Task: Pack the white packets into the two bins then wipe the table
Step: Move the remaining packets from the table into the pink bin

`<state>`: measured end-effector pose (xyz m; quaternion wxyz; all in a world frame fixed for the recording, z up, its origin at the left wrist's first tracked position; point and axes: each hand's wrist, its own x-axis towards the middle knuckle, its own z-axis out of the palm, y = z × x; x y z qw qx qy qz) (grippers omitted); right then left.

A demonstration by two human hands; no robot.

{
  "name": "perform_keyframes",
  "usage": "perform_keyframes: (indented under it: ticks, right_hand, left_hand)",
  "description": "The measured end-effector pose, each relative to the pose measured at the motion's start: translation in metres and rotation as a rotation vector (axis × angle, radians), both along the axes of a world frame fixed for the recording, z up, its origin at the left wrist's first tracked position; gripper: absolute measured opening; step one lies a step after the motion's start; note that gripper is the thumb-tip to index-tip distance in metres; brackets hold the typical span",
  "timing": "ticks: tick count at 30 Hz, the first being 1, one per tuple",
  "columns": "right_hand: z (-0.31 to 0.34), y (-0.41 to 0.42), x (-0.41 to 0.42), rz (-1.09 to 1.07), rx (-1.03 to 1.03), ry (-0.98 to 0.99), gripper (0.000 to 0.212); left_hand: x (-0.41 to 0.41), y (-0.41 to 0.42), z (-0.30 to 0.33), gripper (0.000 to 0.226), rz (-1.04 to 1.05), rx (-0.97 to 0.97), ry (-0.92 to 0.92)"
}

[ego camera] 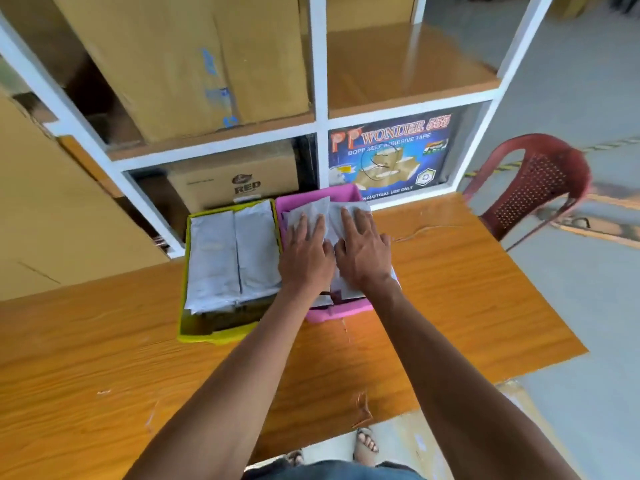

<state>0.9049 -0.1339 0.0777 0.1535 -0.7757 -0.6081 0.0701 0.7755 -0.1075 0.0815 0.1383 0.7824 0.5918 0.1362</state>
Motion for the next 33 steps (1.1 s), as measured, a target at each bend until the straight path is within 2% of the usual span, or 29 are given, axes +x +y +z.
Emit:
perform_keyframes:
  ticks: [7,11,18,23,29,33]
  right_hand:
    - [-0.009,0.04,0.008,0.099,-0.032,-0.005,0.071]
    - [-0.019,0.063,0.019,0.128,-0.044,-0.003,0.071]
    - [-0.042,0.083,0.033,0.15,-0.048,-0.028,0.062]
    - [-0.058,0.079,0.034,0.195,-0.063,-0.079,0.064]
    - [-0.069,0.075,0.028,0.239,0.023,-0.06,0.068]
    - [-0.083,0.079,0.027,0.24,-0.052,-0.055,0.073]
  left_hand:
    - [0.012,0.029,-0.003,0.059,0.143,-0.061,0.004]
    - [0.023,0.047,-0.012,0.059,0.172,-0.066,0.009]
    - [0.043,0.068,-0.028,0.058,0.221,-0.19,0.014]
    - [0.042,0.063,-0.043,0.06,0.205,-0.189,0.052]
    - [0.038,0.063,-0.055,0.064,0.104,-0.023,0.079]
    - [0.035,0.069,-0.066,0.071,0.017,-0.043,0.14]
